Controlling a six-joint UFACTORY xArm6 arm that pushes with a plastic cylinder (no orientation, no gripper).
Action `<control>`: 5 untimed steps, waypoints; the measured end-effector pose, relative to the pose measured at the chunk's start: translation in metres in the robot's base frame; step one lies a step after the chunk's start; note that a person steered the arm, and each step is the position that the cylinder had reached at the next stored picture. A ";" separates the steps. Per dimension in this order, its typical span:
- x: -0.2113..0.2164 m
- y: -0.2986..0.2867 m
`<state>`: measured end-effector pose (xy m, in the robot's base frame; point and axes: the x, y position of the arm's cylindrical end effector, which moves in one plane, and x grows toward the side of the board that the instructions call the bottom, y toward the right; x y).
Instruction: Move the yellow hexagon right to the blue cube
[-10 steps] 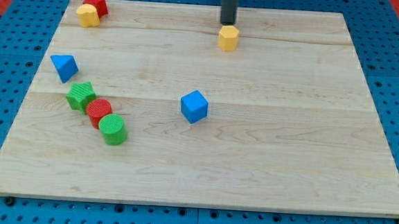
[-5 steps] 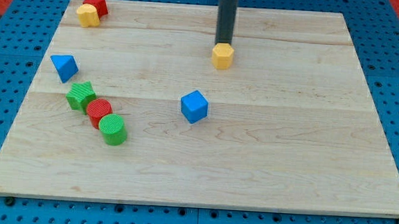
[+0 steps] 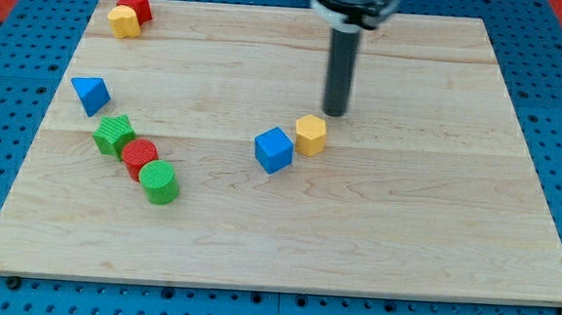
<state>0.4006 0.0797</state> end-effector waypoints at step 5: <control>-0.093 -0.021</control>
<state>0.3073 0.0590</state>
